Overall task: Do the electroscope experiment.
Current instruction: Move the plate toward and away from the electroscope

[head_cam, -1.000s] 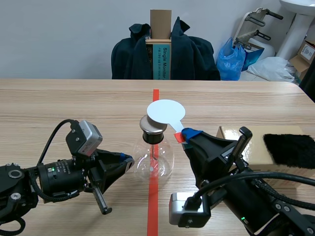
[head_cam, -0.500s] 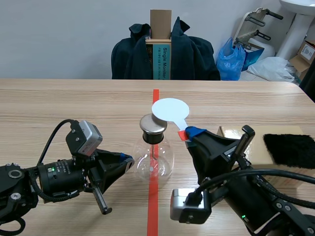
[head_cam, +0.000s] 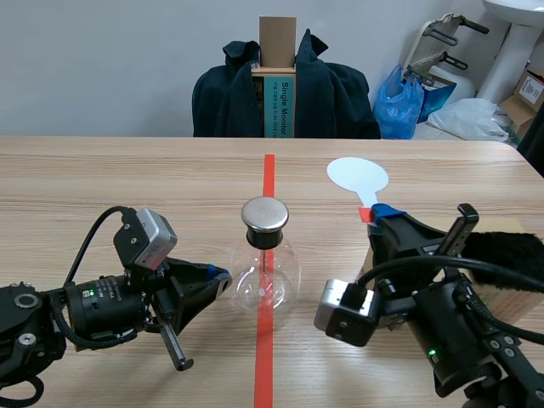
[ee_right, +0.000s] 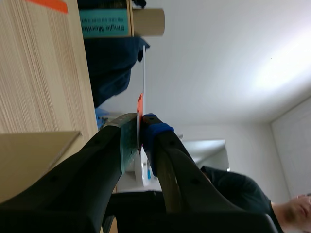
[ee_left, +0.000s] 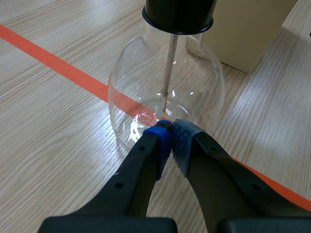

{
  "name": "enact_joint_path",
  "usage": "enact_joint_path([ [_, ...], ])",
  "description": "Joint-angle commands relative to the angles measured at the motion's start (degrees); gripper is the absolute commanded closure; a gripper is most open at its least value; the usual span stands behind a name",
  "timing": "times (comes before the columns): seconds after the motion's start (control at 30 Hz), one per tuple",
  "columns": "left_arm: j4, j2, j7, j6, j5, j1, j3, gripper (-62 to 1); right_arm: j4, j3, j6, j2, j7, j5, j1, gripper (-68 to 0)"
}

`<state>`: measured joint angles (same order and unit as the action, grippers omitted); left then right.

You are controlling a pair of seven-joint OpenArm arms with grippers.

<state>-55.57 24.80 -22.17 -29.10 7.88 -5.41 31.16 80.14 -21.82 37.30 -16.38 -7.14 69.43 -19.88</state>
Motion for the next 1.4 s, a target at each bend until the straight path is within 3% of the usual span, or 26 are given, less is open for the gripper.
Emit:
enact_joint_path([
  [0.0,-0.7,-0.1,-0.7,-0.1,0.4,-0.3,-0.2,-1.9,0.9,0.4,0.8,-0.4,1.4,-0.4,0.5,-0.8],
  [0.2,-0.7,-0.1,-0.7,-0.1,0.4,-0.3,-0.2,-1.9,0.9,0.4,0.8,-0.4,2.3,-0.4,0.5,-0.8],
  [0.63,-0.7,-0.1,-0.7,-0.1,0.4,-0.3,-0.2,-1.9,0.9,0.4,0.8,-0.4,-15.0,-0.3,0.5,-0.8],
  [0.93,-0.7,-0.1,-0.7,-0.1,0.4,-0.3,-0.2,-1.9,0.9,0.4,0.9,-0.4,-23.8,0.1,0.5,-0.8],
  [1.13,-0.7,-0.1,-0.7,-0.1,0.4,-0.3,-0.2,-1.9,0.9,0.4,0.9,-0.4,-27.0,0.1,0.5,-0.8],
  [1.37,-0.7,-0.1,-0.7,-0.1,0.4,-0.3,-0.2,-1.9,0.9,0.4,0.9,-0.4,-27.1,0.1,0.5,-0.8],
])
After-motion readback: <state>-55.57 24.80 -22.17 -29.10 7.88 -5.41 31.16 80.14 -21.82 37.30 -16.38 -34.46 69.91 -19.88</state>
